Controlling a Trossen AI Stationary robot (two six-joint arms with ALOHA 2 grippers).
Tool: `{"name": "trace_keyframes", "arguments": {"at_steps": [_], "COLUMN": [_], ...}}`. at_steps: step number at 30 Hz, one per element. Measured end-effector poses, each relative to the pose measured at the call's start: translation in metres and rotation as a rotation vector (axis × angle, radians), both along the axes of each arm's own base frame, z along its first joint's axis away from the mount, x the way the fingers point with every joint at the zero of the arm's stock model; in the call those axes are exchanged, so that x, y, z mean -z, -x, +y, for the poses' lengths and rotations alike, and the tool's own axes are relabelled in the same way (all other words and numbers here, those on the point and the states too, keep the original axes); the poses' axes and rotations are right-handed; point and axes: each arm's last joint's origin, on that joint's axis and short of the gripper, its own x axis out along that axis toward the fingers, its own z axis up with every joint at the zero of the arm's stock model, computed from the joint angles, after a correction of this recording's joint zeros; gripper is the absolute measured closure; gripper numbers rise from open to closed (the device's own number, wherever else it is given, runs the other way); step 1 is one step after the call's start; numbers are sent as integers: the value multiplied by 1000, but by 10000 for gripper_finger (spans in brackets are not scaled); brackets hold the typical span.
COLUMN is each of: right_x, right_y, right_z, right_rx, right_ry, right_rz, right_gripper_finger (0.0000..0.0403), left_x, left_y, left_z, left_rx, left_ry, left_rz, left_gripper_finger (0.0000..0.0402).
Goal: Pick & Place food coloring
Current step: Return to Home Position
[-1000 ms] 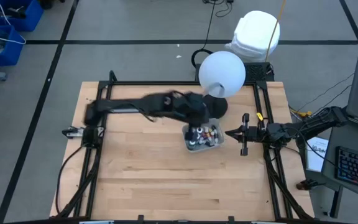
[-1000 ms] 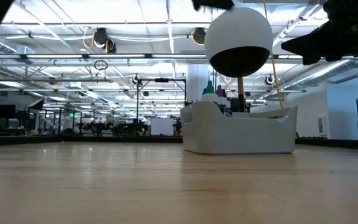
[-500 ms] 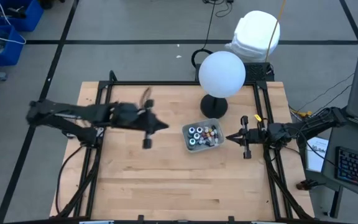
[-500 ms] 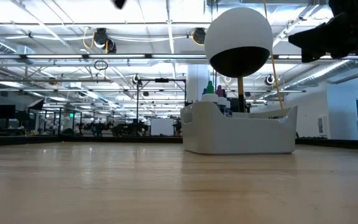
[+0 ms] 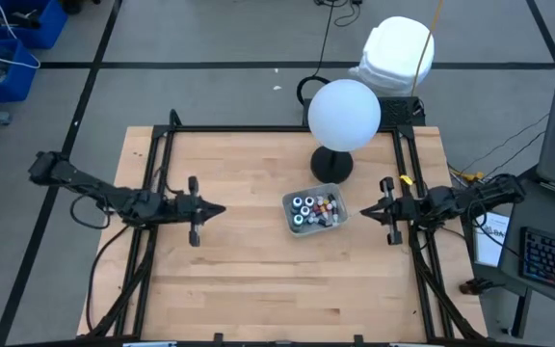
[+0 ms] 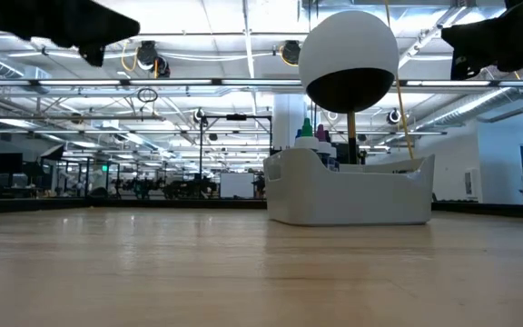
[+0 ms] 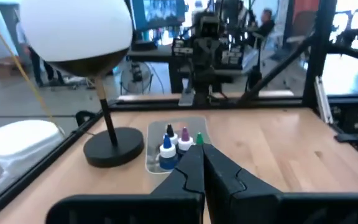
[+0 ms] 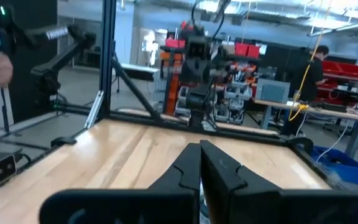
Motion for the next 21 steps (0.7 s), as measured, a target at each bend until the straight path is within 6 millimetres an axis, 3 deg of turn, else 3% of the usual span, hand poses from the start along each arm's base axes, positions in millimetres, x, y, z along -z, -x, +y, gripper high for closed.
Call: {"name": "trace_keyframes", "arguments": {"at_steps": [5, 13, 21], "right_x": [0, 10, 11], "right_y": [9, 7, 6], "right_z": [-3, -6, -12], "right_rx": [6, 35, 125], "right_ry": [-25, -60, -68], "right_rz": [-18, 34, 43], "right_gripper_finger": [403, 403, 403], "left_x": [27, 59, 61], "left_y": [14, 28, 29], "left_z": [1, 9, 10], "left_rx": [9, -18, -35], "left_ry": [-34, -19, -49], "left_rz": [-46, -132, -110], "left_gripper_finger": [401, 401, 401]}}
